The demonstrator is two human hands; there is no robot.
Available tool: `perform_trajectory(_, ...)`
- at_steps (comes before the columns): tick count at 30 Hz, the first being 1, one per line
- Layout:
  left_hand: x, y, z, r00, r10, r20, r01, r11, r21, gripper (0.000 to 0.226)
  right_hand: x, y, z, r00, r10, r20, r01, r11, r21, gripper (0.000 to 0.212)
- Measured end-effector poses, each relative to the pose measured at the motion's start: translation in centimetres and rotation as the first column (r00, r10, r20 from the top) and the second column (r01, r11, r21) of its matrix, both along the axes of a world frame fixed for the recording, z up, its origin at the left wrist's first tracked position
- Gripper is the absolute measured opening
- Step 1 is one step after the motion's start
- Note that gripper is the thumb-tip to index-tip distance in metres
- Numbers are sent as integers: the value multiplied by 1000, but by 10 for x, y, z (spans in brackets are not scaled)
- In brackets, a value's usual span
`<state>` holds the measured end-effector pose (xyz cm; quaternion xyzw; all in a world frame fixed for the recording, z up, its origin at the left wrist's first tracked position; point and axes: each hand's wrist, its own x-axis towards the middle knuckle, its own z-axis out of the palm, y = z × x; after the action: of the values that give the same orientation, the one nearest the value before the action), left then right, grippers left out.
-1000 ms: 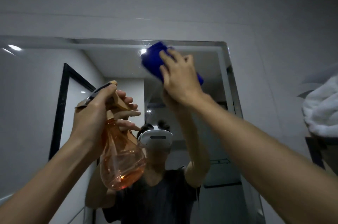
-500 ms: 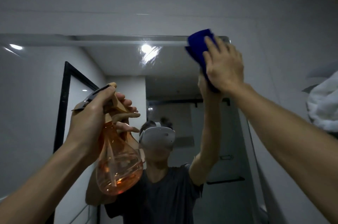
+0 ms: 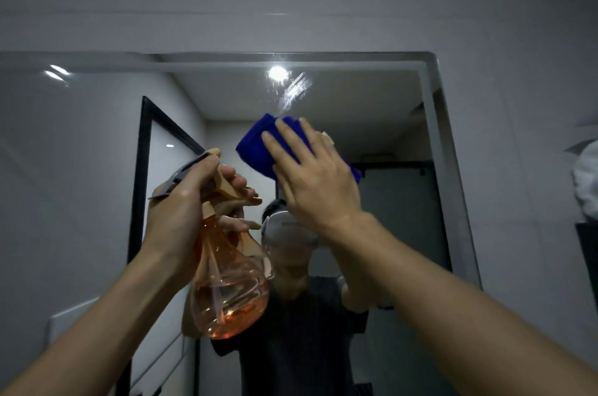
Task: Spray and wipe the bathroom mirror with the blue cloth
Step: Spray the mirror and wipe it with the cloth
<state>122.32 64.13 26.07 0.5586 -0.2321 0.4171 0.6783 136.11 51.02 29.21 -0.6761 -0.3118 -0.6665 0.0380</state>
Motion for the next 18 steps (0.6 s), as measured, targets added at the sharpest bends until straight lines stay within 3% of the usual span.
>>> perform_trajectory(12,-42,46,-9,995,1,-95,0,1000,11,28,-11,11,-49,990,-31,-139,48,992,119,59)
perform_trajectory(18,-48,69,-7,986,126,-110,-126,992,9,28,-17,11,-60,982,-6,-190,44,980,194,58)
